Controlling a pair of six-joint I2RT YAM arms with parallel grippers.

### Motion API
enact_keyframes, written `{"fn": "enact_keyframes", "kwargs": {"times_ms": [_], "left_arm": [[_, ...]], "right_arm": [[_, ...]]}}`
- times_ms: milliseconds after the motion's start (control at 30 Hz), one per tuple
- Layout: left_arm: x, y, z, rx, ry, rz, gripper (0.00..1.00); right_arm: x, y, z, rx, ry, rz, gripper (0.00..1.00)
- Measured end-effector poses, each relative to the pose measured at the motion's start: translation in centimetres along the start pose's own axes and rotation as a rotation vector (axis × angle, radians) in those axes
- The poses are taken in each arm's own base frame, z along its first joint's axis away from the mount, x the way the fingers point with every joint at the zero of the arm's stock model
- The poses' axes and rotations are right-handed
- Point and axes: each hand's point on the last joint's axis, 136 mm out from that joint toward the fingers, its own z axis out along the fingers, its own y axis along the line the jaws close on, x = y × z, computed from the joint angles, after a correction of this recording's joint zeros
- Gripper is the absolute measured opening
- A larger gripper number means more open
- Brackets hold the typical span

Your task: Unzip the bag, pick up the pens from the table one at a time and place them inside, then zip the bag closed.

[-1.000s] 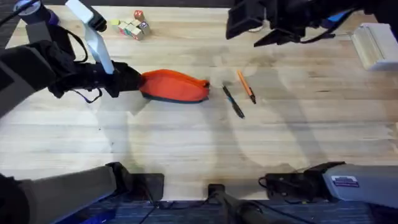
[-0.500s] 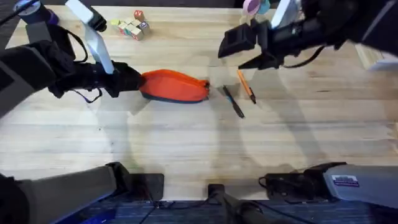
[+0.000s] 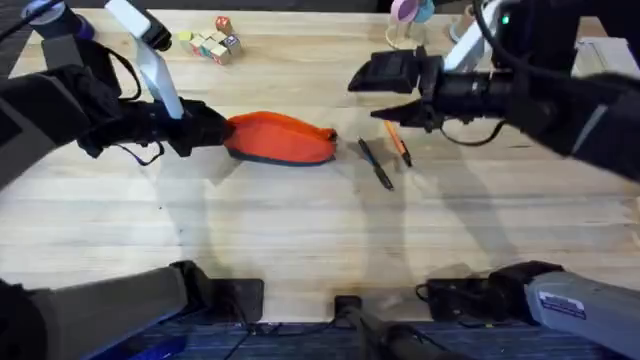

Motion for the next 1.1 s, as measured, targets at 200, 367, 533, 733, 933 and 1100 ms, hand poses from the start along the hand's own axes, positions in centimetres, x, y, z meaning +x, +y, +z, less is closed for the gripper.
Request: {"fn": "enact_keyframes", "kwargs": {"times_ms": [200,367,533,733,933,1100], "left_arm": [[0.0,0.0,0.0,0.000,0.000,0.000,0.041],[0.0,0.0,0.0,0.000,0.000,0.000,0.041],[0.0,0.0,0.0,0.000,0.000,0.000,0.042],[0.0,0.0,0.0,0.000,0.000,0.000,0.042],[0.0,0.0,0.0,0.000,0.000,0.000,0.042],[0.0,0.0,0.0,0.000,0.000,0.000,0.042]], "right_arm": [[3.0,-2.2,0.5,-0.019,0.047,0.109,0.996],[3.7,-2.6,0.6,-0.018,0.063,0.140,0.995],[3.8,-2.5,0.7,-0.022,0.068,0.135,0.995],[5.1,-1.8,1.6,-0.011,0.098,0.104,0.995],[5.3,-2.1,2.2,0.029,0.083,0.085,0.995],[4.8,-2.9,2.3,0.069,0.052,0.087,0.996]]}}
